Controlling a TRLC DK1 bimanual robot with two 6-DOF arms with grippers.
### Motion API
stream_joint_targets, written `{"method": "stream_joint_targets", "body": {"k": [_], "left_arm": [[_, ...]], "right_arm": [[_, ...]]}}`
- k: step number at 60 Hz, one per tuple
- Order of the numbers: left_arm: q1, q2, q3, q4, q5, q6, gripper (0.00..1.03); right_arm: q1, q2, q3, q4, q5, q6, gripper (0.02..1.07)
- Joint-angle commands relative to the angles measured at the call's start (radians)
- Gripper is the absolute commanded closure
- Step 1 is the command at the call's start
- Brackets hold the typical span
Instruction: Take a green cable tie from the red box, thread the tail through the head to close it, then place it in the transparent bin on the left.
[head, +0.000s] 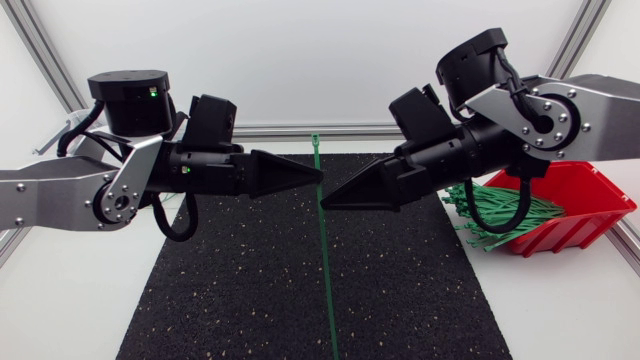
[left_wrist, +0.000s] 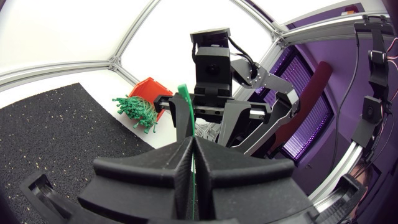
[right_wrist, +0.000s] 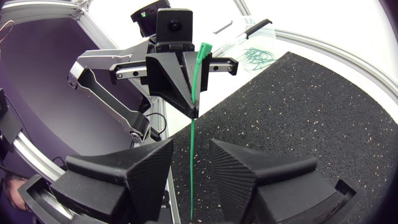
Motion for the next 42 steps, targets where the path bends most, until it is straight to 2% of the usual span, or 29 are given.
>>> {"method": "stream_joint_targets", "body": {"k": [1,3,7,12,20,28,42], "left_arm": [[-0.007,-0.007,0.027,0.018,0.016,-0.026,0.99],[-0.008,-0.007,0.027,0.018,0.016,-0.026,0.99],[-0.013,-0.006,0.027,0.018,0.016,-0.026,0.99],[-0.016,-0.001,0.029,0.019,0.016,-0.026,0.99],[-0.020,0.002,0.030,0.018,0.016,-0.026,0.99],[-0.022,0.004,0.032,0.018,0.015,-0.026,0.99],[-0.025,0.014,0.035,0.016,0.015,-0.030,0.99]], "right_arm": [[0.010,0.031,-0.011,0.015,0.007,-0.009,0.66],[0.011,0.035,-0.010,0.016,0.007,-0.007,0.66],[0.013,0.037,-0.007,0.024,0.009,-0.007,0.80],[0.010,0.037,-0.008,0.033,0.007,-0.005,0.89],[0.013,0.031,-0.013,0.035,0.007,-0.009,0.90],[0.014,0.031,-0.017,0.044,0.007,-0.010,1.01],[0.020,0.011,-0.028,0.042,0.007,-0.010,1.01]]}}
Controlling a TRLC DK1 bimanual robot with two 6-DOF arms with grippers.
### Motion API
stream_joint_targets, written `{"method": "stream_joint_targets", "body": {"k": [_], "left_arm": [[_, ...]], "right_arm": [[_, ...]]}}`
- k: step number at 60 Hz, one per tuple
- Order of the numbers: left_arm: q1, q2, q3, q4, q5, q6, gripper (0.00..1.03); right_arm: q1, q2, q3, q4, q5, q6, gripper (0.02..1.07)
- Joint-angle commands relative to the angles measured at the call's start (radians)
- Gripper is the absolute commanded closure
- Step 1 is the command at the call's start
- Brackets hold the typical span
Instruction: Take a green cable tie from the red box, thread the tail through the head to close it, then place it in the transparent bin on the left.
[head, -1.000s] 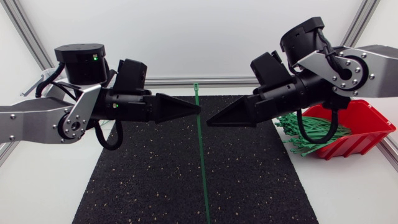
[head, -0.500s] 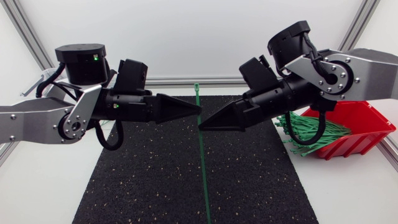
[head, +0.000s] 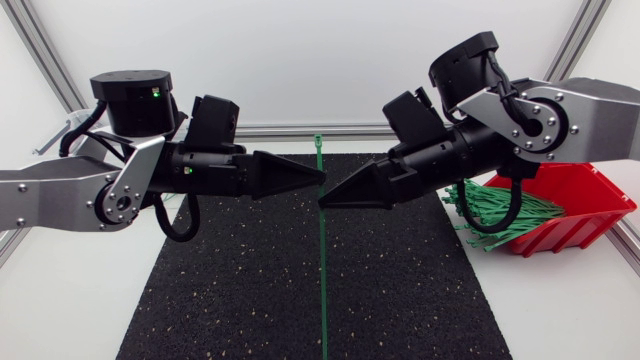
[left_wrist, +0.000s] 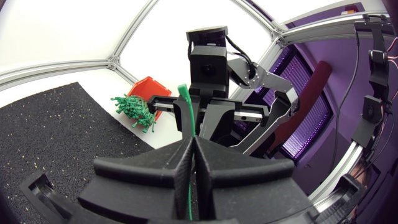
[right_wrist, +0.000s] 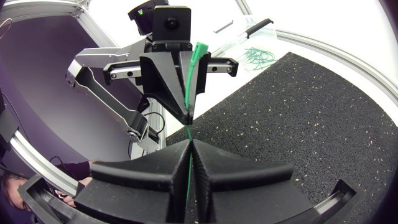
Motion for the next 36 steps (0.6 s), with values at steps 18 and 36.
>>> {"method": "stream_joint_targets", "body": {"k": [18,36], "left_arm": [[-0.025,0.012,0.040,0.018,0.013,-0.034,0.99],[-0.011,-0.001,0.061,0.006,0.019,-0.041,0.50]], "right_arm": [[0.018,-0.034,-0.046,0.013,0.016,-0.011,1.01],[0.000,-0.040,-0.059,0.013,0.015,-0.011,1.01]]}}
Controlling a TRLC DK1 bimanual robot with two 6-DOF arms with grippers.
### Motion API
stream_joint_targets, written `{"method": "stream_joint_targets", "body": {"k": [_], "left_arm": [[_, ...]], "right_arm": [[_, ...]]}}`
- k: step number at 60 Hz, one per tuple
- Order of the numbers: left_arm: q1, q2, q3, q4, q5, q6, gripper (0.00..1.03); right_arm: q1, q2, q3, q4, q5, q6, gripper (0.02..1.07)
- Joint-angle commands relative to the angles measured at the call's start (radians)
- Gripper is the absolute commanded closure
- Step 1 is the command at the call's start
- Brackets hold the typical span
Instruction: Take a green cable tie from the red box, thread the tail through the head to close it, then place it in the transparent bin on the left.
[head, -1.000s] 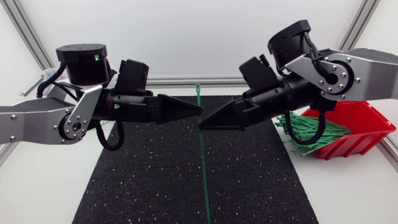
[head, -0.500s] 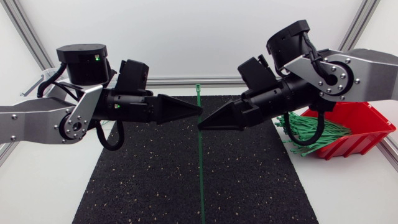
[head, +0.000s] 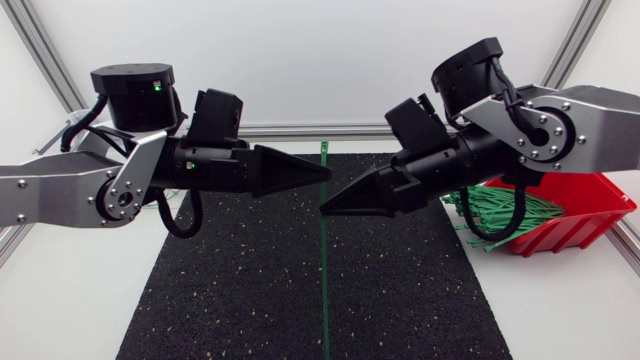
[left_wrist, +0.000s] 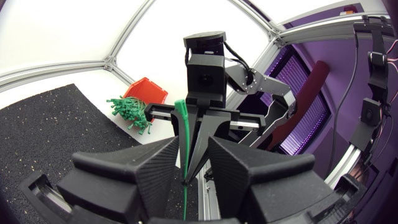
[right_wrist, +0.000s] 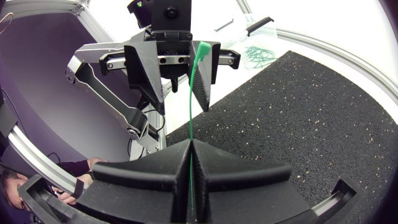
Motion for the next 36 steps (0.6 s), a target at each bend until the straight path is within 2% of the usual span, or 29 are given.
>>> {"method": "stream_joint_targets", "body": {"k": [1,28,36], "left_arm": [[0.004,-0.002,0.042,0.006,0.018,-0.025,0.50],[0.027,0.010,0.063,0.003,0.018,-0.031,0.51],[0.027,0.011,0.069,0.002,0.016,-0.033,0.65]], "right_arm": [[-0.007,-0.012,-0.024,0.003,0.005,-0.010,1.01],[-0.027,-0.023,-0.029,0.004,-0.006,-0.014,1.01],[-0.025,-0.020,-0.033,0.003,-0.010,-0.015,1.01]]}}
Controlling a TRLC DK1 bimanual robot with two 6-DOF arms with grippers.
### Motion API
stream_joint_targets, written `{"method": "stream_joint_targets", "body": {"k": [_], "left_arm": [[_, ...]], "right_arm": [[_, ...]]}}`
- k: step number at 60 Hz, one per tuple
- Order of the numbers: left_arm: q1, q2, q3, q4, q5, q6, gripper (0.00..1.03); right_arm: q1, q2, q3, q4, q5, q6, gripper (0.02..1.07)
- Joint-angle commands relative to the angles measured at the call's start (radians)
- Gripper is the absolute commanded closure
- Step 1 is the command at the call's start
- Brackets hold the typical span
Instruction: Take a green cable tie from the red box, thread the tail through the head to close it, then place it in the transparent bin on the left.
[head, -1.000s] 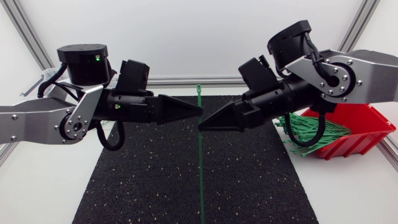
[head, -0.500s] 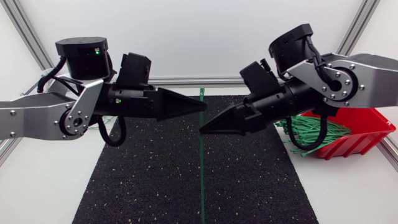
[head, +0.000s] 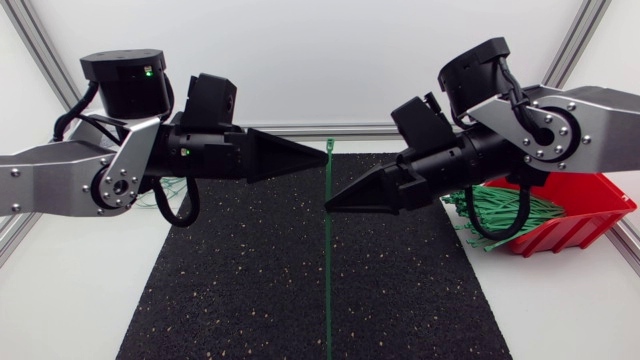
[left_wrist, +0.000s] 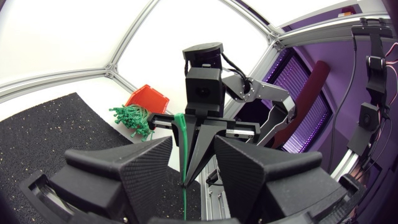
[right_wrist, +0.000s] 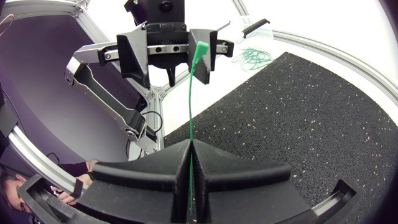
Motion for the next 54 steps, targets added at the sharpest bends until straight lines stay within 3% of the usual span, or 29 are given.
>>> {"method": "stream_joint_targets", "body": {"k": [1,14,20,54], "left_arm": [[0.006,0.011,0.031,0.002,0.012,-0.026,0.65],[-0.008,0.021,0.031,0.002,0.009,-0.026,0.66],[-0.016,0.031,0.031,0.004,0.002,-0.026,0.78],[-0.028,0.039,0.031,0.002,-0.013,-0.026,0.84]], "right_arm": [[-0.001,-0.013,-0.026,0.000,-0.007,-0.012,1.01],[-0.003,-0.016,-0.024,0.000,-0.013,-0.012,1.01],[-0.003,-0.016,-0.024,-0.001,-0.016,-0.012,1.01],[0.005,-0.016,-0.026,-0.001,-0.016,-0.012,1.01]]}}
